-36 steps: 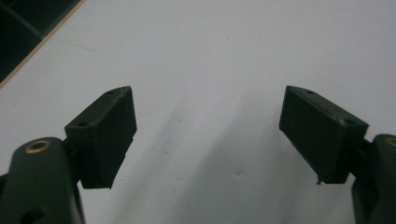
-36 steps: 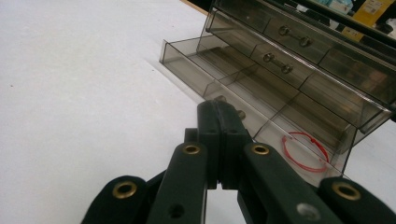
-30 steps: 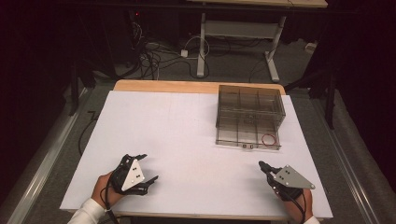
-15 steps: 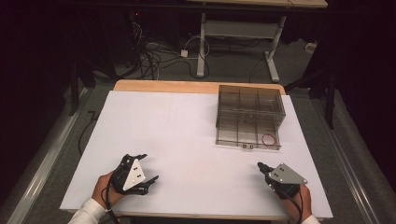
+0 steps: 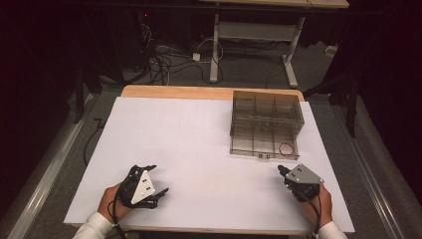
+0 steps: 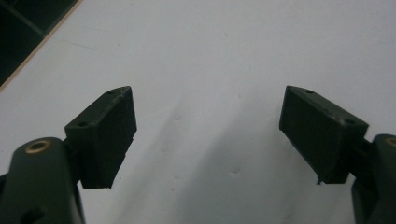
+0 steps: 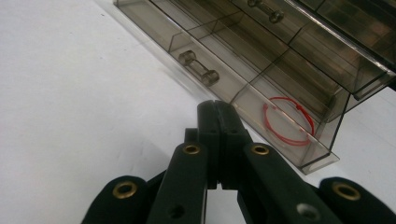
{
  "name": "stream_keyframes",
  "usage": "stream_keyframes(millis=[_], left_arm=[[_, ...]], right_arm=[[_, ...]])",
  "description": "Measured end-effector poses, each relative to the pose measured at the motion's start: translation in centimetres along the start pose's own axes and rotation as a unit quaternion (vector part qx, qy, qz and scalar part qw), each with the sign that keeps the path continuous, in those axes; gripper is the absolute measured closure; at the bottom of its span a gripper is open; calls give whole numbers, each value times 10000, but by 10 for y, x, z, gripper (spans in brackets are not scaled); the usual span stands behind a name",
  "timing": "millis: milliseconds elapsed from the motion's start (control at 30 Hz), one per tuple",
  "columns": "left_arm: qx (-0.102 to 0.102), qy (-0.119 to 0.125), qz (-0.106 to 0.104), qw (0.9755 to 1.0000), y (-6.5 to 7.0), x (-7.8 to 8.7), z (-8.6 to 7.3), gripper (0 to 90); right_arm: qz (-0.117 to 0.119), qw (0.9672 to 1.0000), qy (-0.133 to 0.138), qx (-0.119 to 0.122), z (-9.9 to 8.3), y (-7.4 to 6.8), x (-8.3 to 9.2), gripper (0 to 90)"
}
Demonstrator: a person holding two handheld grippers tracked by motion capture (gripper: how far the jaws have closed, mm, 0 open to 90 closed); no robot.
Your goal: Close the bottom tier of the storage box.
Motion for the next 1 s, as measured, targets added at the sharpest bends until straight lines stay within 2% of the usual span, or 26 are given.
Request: stream_keyframes(millis=[433, 700, 900, 967, 1000], left_arm=[[19, 27, 41, 10000, -2, 1, 1, 182], [2, 21, 43, 10000, -2, 1, 1, 182], [8, 25, 27, 10000, -1, 0, 1, 182], [-5, 22, 42, 10000, -1, 0, 0, 182], [-4, 14, 47, 10000, -1, 0, 0, 182]], right_arm=[[-236, 9988, -420, 97, 1, 11, -32, 900], [-205, 9986, -470, 130, 6, 10, -39, 900], [-279, 9980, -536, 203, 8, 11, -43, 900], [-213, 9980, -547, 244, 9, 11, -44, 900], [-257, 9979, -514, 311, 11, 12, -45, 900]])
Point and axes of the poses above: each handheld gripper's, and its own axes: x roughly backward along the jaws, z roughly out of its top, y roughly to its right, the point moved 10 cm from there along -x, roughly forward along the jaws, and after that the axes turned 7 degrees about -z, right-handed, at the moved point
